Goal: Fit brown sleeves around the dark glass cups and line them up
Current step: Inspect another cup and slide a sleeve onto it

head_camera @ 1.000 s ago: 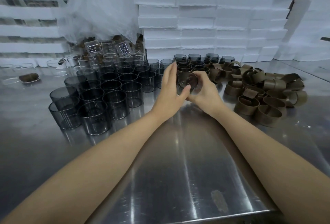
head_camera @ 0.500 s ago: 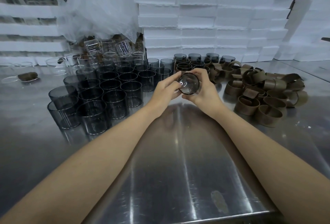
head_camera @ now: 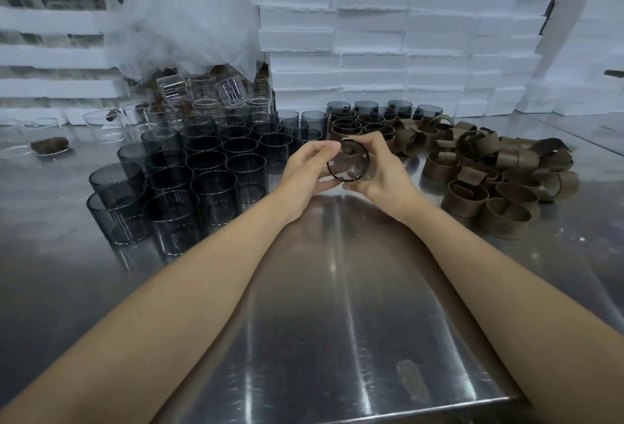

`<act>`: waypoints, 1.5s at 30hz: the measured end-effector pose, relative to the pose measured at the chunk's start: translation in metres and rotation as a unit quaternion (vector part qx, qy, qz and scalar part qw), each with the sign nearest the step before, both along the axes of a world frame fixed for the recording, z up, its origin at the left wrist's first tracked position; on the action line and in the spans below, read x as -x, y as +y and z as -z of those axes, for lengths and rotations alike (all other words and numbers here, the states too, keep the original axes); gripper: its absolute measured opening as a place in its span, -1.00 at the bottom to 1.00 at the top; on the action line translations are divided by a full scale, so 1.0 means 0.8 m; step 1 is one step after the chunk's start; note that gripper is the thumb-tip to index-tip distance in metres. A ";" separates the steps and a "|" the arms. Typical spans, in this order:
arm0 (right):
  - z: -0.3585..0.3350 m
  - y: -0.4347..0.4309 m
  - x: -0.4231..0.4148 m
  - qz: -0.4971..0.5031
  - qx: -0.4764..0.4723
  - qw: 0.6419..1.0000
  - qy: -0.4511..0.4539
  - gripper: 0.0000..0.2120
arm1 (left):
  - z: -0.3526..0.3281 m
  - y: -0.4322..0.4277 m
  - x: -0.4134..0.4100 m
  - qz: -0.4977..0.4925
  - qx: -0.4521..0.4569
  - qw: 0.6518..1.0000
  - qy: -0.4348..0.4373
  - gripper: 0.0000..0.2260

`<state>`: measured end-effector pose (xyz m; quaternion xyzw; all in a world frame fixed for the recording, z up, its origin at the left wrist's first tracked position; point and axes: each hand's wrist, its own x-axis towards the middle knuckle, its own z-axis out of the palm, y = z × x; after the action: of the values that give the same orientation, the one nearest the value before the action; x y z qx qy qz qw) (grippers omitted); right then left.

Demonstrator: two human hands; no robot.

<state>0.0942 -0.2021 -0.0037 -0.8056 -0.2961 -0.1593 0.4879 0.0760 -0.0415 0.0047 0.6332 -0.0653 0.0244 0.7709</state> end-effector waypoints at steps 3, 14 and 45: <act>-0.001 0.001 0.002 -0.011 0.021 0.999 -0.026 -0.43 | 0.000 -0.001 0.000 -0.009 -0.004 1.000 0.010 -0.88; -0.008 0.002 0.005 -0.004 0.088 0.994 -0.058 -0.46 | 0.005 -0.005 -0.006 -0.031 -0.038 0.999 -0.003 -0.69; -0.009 0.005 0.007 0.029 -0.080 0.990 0.111 -0.41 | 0.008 -0.005 -0.004 -0.025 -0.104 0.987 -0.122 -0.58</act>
<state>0.0885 -0.1982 0.0036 -0.7847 -0.2028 -0.1066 0.5760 0.0790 -0.0457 -0.0018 0.7037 -0.1448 0.1136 0.6862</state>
